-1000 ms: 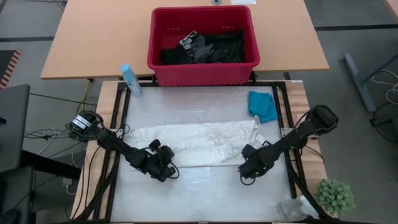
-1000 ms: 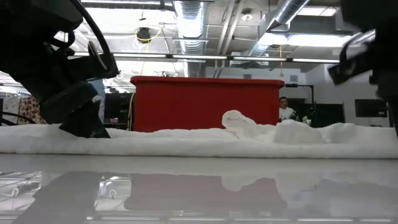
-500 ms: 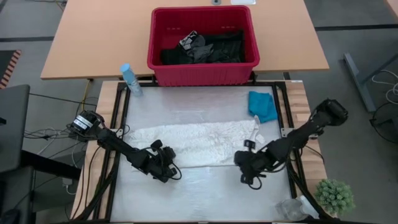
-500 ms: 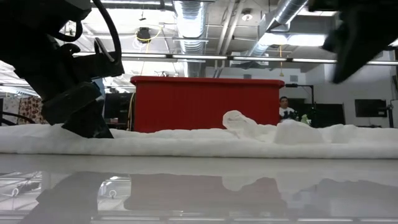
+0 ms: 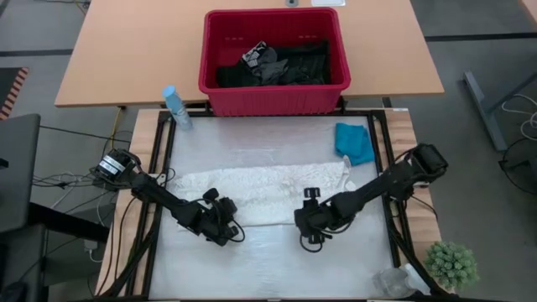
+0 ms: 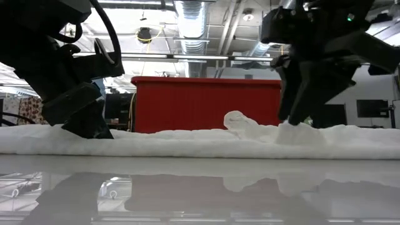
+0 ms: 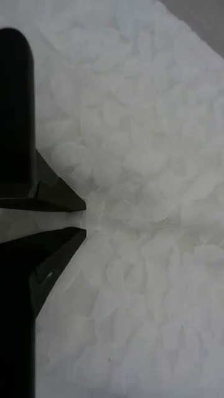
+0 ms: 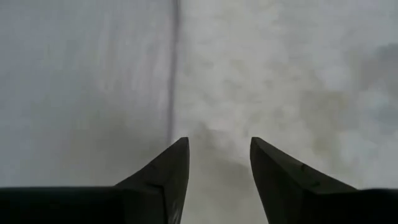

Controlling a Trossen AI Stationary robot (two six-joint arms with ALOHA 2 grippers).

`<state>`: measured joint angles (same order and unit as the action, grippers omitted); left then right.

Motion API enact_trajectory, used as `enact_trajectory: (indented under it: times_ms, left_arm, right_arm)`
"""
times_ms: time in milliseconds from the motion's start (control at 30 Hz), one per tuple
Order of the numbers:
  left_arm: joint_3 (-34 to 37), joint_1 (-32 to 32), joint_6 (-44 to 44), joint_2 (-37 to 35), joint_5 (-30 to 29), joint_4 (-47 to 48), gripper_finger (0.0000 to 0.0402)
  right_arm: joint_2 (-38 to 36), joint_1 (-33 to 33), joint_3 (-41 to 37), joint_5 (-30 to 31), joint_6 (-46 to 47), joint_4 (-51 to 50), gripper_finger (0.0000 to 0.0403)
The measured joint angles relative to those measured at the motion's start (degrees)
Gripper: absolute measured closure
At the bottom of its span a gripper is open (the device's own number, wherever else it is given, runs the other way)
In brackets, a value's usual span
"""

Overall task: Fold laundry
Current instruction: Fold the white shirt

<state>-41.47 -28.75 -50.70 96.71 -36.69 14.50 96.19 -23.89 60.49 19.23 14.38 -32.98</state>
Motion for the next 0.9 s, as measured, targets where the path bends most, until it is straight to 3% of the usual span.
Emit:
enact_trajectory:
  times_ms: [300, 567, 900]
  left_arm:
    - [0.0, 0.0, -0.1, 0.0, 0.0, 1.0, 0.0351]
    - [0.0, 0.0, -0.5, 0.0, 0.0, 1.3, 0.0351]
    - [0.0, 0.0, 2.0, -0.1, 0.4, 1.7, 0.0351]
  right_arm:
    - [1.7, 1.2, 0.3, -1.3, 0.8, -2.6, 0.0245]
    - [1.5, 2.6, 1.0, -1.2, 5.2, -4.8, 0.0384]
    - [1.2, 3.1, 8.3, 5.6, 11.3, -22.6, 0.0387]
